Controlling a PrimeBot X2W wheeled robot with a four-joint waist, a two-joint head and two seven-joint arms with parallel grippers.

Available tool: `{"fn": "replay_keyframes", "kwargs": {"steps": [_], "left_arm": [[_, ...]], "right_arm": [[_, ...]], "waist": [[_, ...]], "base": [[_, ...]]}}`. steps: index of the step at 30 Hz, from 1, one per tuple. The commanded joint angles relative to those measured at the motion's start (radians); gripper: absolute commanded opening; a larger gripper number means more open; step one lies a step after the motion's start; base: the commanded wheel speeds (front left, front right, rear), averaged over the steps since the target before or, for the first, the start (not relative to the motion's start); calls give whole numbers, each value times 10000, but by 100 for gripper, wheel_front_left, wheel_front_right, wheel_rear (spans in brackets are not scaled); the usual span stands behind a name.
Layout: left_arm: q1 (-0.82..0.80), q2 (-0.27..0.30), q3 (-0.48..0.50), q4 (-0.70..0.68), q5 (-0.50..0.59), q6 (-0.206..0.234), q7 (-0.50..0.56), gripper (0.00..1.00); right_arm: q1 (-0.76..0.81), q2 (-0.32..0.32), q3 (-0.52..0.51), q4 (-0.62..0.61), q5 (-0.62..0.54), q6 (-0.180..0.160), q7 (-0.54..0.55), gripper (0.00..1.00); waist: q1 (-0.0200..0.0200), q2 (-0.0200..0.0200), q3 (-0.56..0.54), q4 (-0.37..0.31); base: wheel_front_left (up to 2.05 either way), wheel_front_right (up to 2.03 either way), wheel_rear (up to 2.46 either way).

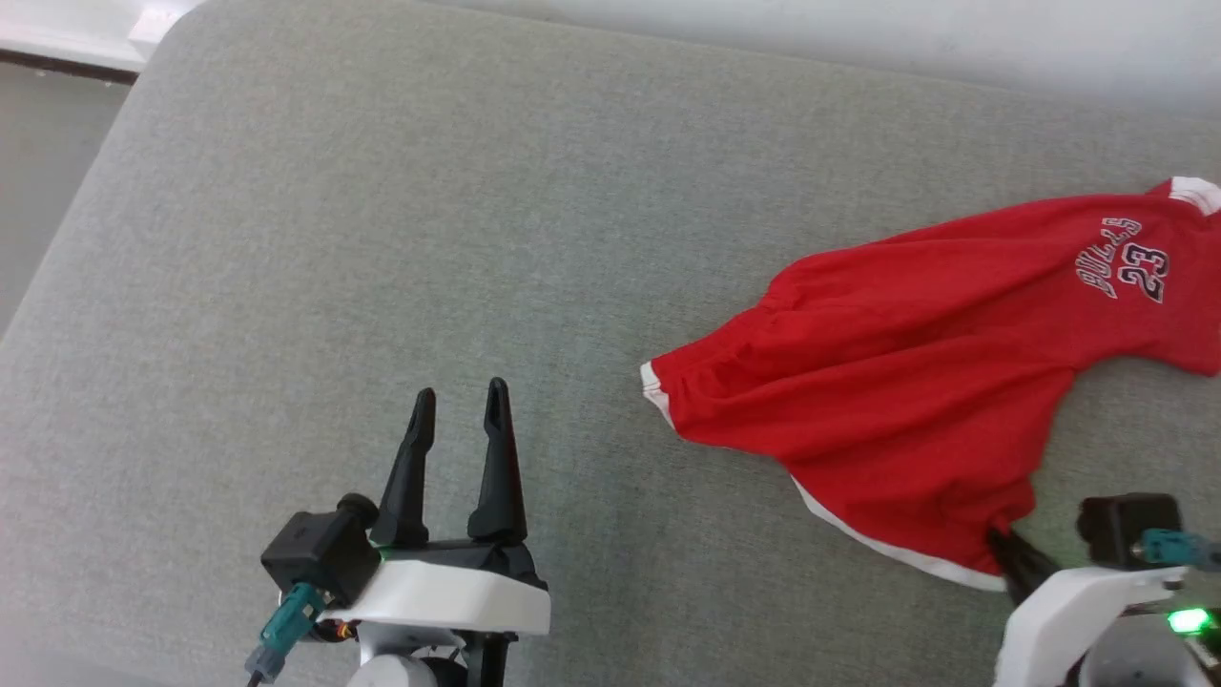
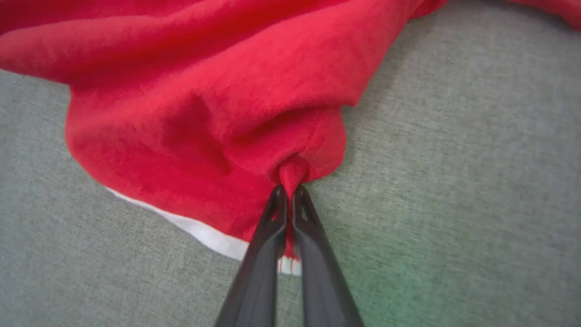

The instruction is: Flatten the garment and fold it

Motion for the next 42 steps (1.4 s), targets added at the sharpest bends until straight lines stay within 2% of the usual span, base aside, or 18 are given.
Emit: {"fn": "replay_keyframes", "kwargs": {"steps": [1,5,11,15,19,20,21,25,29,31,35,42], "left_arm": [[36,-35,18,6,-27,63,-32,100],[122,-17,69,16,-32,76,-38,100],[281,124,92,-30,-58,130,105,100],[421,219,61,-60,-115,154,315,100],[586,302,21,-103,-180,192,540,100],[620,327,14,-115,-188,202,589,100],[652,353,2,-127,-197,211,646,100],[753,433,-54,-192,-208,240,810,100],[830,471,-98,-286,-221,261,881,100],[833,475,-131,-320,-220,263,898,100],[693,436,-233,-322,-230,214,874,100],[285,271,-482,-49,-294,89,694,100]], "right_arm": [[-33,24,-132,-9,-75,-17,17,0],[-210,7,-891,-628,-127,-17,83,0],[-62,61,-2893,-1513,-147,-17,514,0],[556,132,-3993,-1388,-433,-17,1151,0],[1078,164,-4459,-727,-1033,-17,1369,0],[1074,170,-4477,-526,-1151,-17,1234,23],[1007,176,-4502,-356,-1276,-17,980,100],[543,209,-4304,-142,-1246,-17,56,100],[-198,220,-3589,-987,-920,-17,-545,100],[-618,16,-2860,-1420,-810,-17,-640,100],[-1721,-615,-1255,-1461,-429,-17,-326,100],[-3812,-1772,1570,309,482,-17,970,100]], "waist": [[0,0,-166,-188],[0,0,-497,-580],[0,0,-833,-1055],[0,0,-990,-1174],[0,0,-1120,-1184],[0,0,-1155,-1185],[0,0,-1181,-1183],[0,0,-1353,-1147],[0,0,-1455,-1109],[0,0,-1432,-1082],[0,0,-1194,-990],[0,0,-670,-529]], "base": [[0,0,0],[0,0,0],[0,0,0],[0,0,0],[0,0,0],[0,0,0],[0,0,0],[0,0,0],[0,0,0],[0,0,0],[0,0,0],[0,0,0]]}}
